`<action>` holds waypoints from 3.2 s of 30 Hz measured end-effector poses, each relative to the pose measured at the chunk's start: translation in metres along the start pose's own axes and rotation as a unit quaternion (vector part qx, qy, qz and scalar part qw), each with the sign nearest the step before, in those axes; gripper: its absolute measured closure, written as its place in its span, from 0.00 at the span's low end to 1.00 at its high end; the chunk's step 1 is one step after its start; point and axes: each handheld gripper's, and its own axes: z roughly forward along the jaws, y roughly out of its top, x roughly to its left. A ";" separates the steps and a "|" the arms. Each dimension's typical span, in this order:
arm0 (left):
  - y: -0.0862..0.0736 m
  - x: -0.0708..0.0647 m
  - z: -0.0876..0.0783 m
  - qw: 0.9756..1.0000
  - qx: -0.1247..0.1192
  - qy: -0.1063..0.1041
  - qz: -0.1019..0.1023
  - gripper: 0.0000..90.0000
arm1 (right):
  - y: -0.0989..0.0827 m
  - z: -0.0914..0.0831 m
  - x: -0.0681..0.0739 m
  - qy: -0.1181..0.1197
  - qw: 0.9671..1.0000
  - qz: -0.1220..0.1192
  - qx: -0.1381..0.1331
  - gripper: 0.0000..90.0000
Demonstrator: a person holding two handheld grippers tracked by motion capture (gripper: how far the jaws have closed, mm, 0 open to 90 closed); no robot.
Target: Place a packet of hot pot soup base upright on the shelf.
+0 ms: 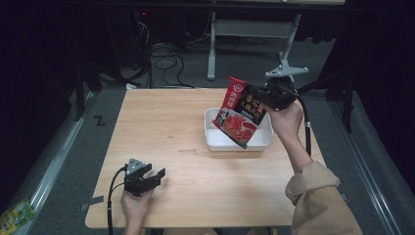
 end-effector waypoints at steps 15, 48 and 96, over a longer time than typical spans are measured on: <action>0.000 0.000 0.000 1.000 -0.001 -0.002 -0.002 0.41 | 0.000 0.025 0.004 -0.011 1.000 0.004 0.010 0.97; 0.000 0.000 -0.001 1.000 -0.006 -0.003 -0.004 0.41 | -0.013 0.072 0.007 -0.026 0.998 -0.005 0.053 0.96; 0.000 0.000 -0.001 1.000 -0.007 -0.003 -0.004 0.41 | -0.028 0.059 -0.013 -0.011 0.997 0.028 0.066 0.59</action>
